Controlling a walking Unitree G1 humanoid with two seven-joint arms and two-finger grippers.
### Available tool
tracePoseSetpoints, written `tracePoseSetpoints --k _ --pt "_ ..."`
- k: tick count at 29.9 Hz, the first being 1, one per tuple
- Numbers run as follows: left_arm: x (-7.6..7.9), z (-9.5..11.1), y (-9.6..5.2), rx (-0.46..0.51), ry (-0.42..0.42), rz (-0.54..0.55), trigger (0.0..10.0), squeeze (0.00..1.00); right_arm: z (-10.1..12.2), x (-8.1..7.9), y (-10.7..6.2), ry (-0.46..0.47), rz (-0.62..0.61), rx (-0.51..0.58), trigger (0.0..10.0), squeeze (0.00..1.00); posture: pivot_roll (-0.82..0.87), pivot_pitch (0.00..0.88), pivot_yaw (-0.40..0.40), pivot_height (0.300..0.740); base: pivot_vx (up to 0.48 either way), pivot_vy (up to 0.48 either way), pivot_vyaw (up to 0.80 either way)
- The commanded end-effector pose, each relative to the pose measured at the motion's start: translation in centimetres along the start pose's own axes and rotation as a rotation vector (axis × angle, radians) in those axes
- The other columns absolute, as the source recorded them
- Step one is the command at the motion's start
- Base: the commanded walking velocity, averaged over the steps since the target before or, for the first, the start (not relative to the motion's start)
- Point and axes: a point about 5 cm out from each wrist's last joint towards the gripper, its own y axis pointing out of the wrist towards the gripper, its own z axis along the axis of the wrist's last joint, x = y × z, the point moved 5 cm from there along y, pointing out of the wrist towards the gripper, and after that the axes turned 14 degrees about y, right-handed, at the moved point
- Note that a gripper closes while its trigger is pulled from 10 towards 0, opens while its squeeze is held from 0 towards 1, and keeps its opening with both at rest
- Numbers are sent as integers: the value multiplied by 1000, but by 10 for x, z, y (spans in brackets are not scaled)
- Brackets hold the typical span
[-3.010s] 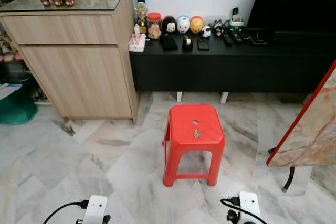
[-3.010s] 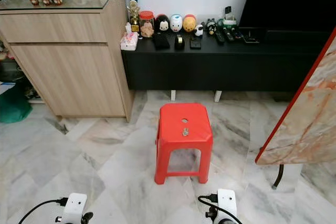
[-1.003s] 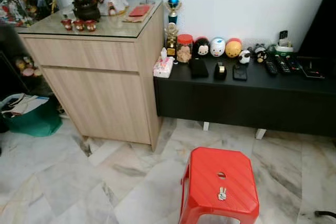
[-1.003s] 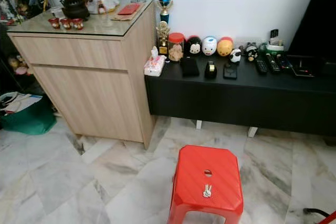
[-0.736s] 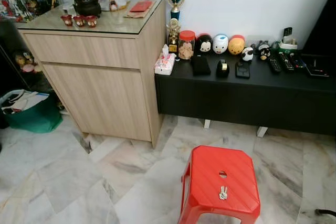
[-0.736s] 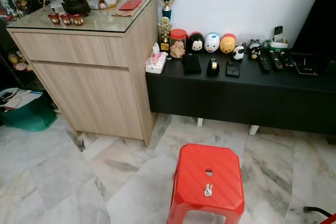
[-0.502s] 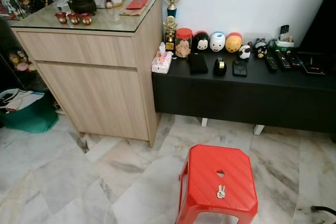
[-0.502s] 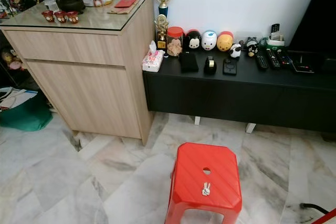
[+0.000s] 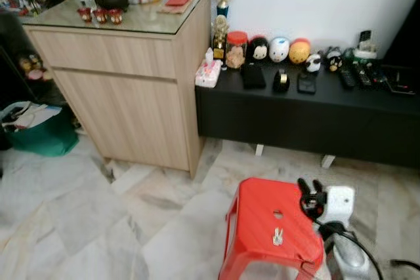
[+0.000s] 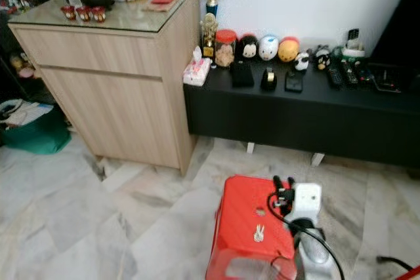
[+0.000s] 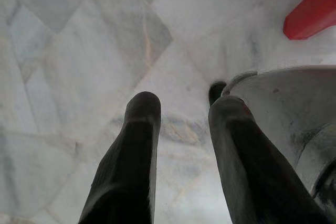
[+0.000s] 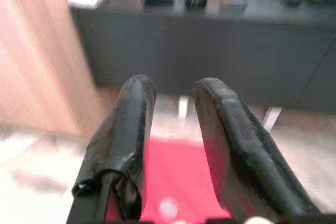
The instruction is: Hang keys on a hook
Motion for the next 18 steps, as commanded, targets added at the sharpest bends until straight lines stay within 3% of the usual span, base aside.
tracePoseSetpoints --k 1,5,7,8,13,18 --pt "1 3 -3 44 21 25 10000 0 15 -3 3 2 -2 66 10000 0 -8 0 -18 740 0 0 0" --pt "-4 9 -5 98 18 78 10000 0 14 -4 1 13 -10 67 10000 0 2 0 -24 740 0 0 0" --pt "-70 88 6 371 1 221 10000 0 10 -3 -4 25 -27 53 10000 0 14 0 -30 740 0 0 0" --pt "-108 149 -6 604 21 313 10000 0 1 -3 -12 25 -39 27 10000 0 18 0 -31 740 0 0 0" --pt "-111 170 -17 707 62 325 10000 0 -3 -3 -18 27 -50 20 10000 0 13 0 -28 740 0 0 0" --pt "-104 205 -47 903 86 321 10000 0 -4 1 -36 35 -93 29 10000 0 11 0 -15 740 0 0 0"
